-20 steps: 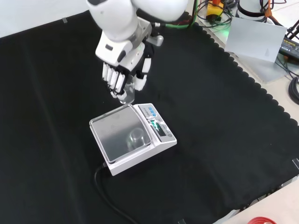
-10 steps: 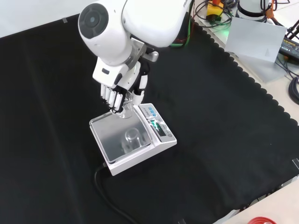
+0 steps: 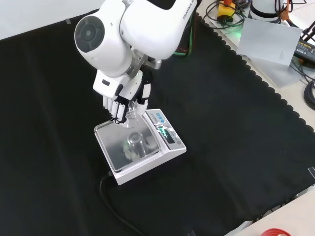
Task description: Put the beaker on the electronic balance.
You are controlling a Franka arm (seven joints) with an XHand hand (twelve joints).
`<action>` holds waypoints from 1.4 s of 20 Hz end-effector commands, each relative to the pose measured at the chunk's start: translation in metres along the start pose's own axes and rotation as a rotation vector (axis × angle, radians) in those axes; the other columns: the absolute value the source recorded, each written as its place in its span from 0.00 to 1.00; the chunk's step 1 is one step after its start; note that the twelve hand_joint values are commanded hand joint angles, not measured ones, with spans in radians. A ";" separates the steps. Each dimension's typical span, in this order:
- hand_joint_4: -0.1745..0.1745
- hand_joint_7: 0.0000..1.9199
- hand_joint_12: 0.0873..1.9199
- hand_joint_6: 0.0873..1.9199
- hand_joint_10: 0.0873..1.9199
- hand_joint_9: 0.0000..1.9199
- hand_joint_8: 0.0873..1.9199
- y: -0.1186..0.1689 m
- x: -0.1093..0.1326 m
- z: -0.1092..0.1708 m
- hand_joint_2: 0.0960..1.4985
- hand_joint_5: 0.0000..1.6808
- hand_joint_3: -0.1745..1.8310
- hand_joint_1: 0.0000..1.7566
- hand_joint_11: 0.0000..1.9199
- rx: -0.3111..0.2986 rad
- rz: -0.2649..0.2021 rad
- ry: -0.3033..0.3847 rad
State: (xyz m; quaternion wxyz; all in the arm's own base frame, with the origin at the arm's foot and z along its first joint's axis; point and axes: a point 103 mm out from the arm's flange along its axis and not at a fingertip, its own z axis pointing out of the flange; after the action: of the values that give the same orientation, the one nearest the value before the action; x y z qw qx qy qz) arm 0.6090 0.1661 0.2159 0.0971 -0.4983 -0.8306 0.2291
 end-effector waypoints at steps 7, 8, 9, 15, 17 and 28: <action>0.10 0.42 0.58 0.60 0.35 0.53 0.38 0.007 -0.001 0.011 0.77 0.51 0.08 0.63 0.42 0.010 -0.008 0.020; 0.10 0.42 0.58 0.60 0.35 0.53 0.38 0.008 -0.001 0.011 0.77 0.51 0.08 0.63 0.42 0.012 -0.005 0.020; 0.10 0.42 0.58 0.60 0.35 0.53 0.38 0.010 0.000 0.012 0.77 0.51 0.08 0.63 0.42 0.017 -0.002 0.020; 0.10 0.42 0.58 0.60 0.35 0.53 0.38 0.028 0.004 0.017 0.77 0.51 0.08 0.63 0.42 0.036 0.001 0.018; 0.10 0.42 0.58 0.60 0.35 0.53 0.38 0.037 0.008 0.019 0.77 0.51 0.08 0.63 0.42 0.042 -0.007 0.020; 0.09 0.43 0.58 0.60 0.35 0.53 0.39 0.044 0.005 0.029 0.77 0.51 0.08 0.64 0.41 0.049 -0.021 0.029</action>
State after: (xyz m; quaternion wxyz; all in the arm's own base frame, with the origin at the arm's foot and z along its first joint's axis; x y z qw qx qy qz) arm 0.6301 0.1827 0.1705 0.1203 -0.4901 -0.8282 0.2437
